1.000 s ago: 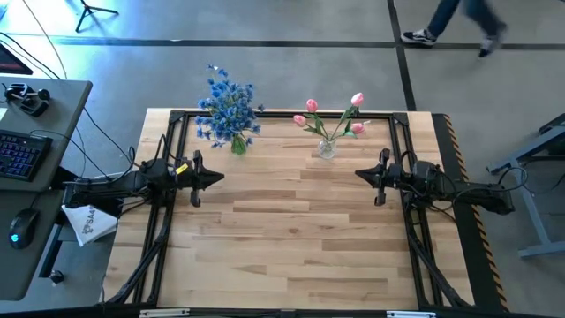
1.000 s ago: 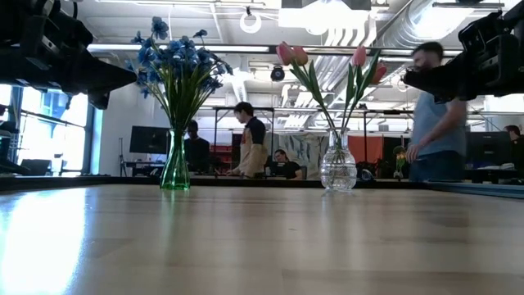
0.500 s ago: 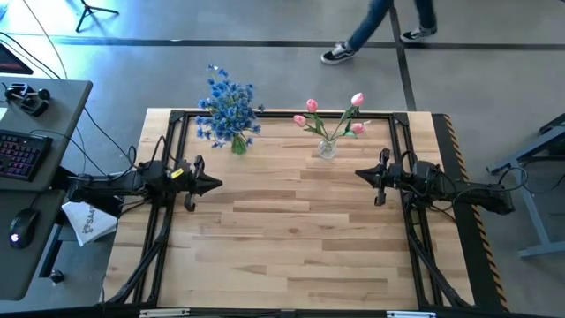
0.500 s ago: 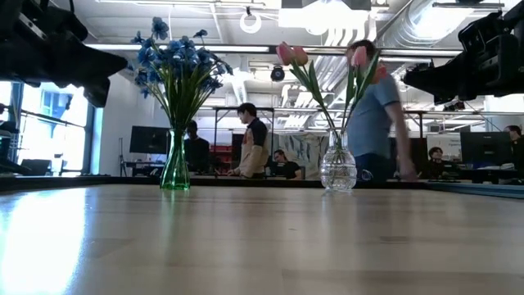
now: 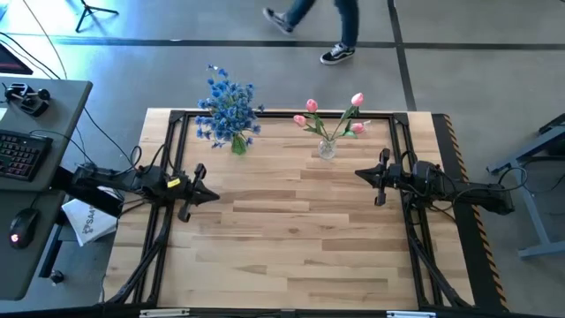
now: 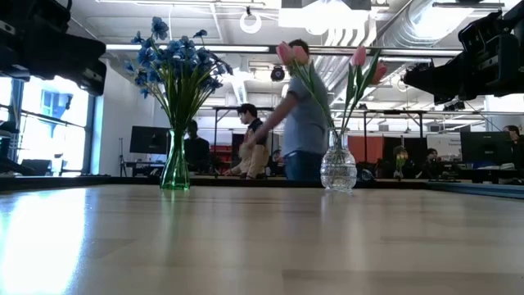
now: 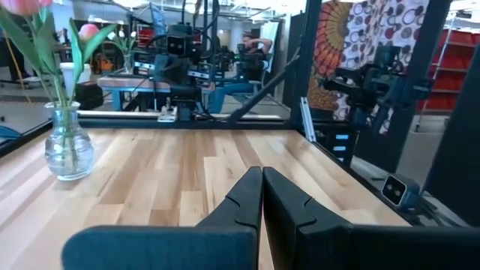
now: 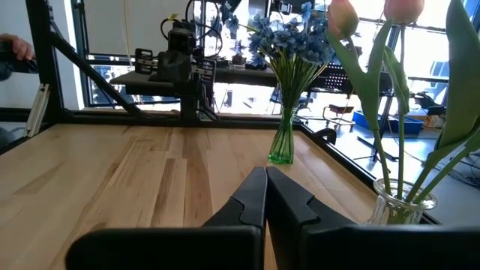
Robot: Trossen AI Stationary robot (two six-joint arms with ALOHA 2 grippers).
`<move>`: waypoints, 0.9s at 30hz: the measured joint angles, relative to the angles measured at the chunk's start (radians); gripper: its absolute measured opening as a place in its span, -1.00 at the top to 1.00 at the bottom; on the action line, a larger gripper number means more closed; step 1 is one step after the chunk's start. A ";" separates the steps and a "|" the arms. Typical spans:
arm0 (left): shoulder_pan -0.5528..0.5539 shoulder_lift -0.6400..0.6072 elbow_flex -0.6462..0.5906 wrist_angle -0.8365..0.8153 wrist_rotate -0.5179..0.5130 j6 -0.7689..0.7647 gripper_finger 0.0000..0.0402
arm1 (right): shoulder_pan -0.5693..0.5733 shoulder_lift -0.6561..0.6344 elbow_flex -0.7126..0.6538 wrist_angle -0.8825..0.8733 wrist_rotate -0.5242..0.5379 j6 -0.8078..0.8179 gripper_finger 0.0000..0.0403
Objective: Sort flowers into vase by color
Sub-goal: Return to Home Position
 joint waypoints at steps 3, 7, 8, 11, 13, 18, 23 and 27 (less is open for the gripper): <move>-0.003 0.000 0.000 0.005 -0.005 0.004 1.00 | 0.000 0.000 0.000 0.000 0.000 0.000 1.00; 0.000 0.000 0.000 0.004 -0.009 -0.013 1.00 | 0.000 0.000 0.000 0.000 0.000 0.000 1.00; 0.000 0.000 0.000 0.005 -0.008 -0.012 1.00 | 0.000 0.000 0.000 0.000 0.000 0.000 1.00; 0.000 0.014 0.000 -0.001 -0.009 -0.012 1.00 | 0.000 0.000 0.000 0.000 0.000 0.000 1.00; 0.000 0.014 0.000 -0.003 -0.008 -0.013 1.00 | 0.000 0.000 0.000 0.000 0.000 0.000 1.00; 0.000 0.016 0.000 -0.002 -0.009 -0.012 1.00 | 0.000 0.000 0.000 0.000 0.000 0.000 1.00; 0.000 0.016 0.000 -0.002 -0.008 -0.012 1.00 | 0.000 0.000 0.000 0.000 0.000 0.000 1.00; 0.000 0.016 0.000 -0.002 -0.008 -0.012 1.00 | 0.000 0.000 0.000 0.000 0.000 0.000 1.00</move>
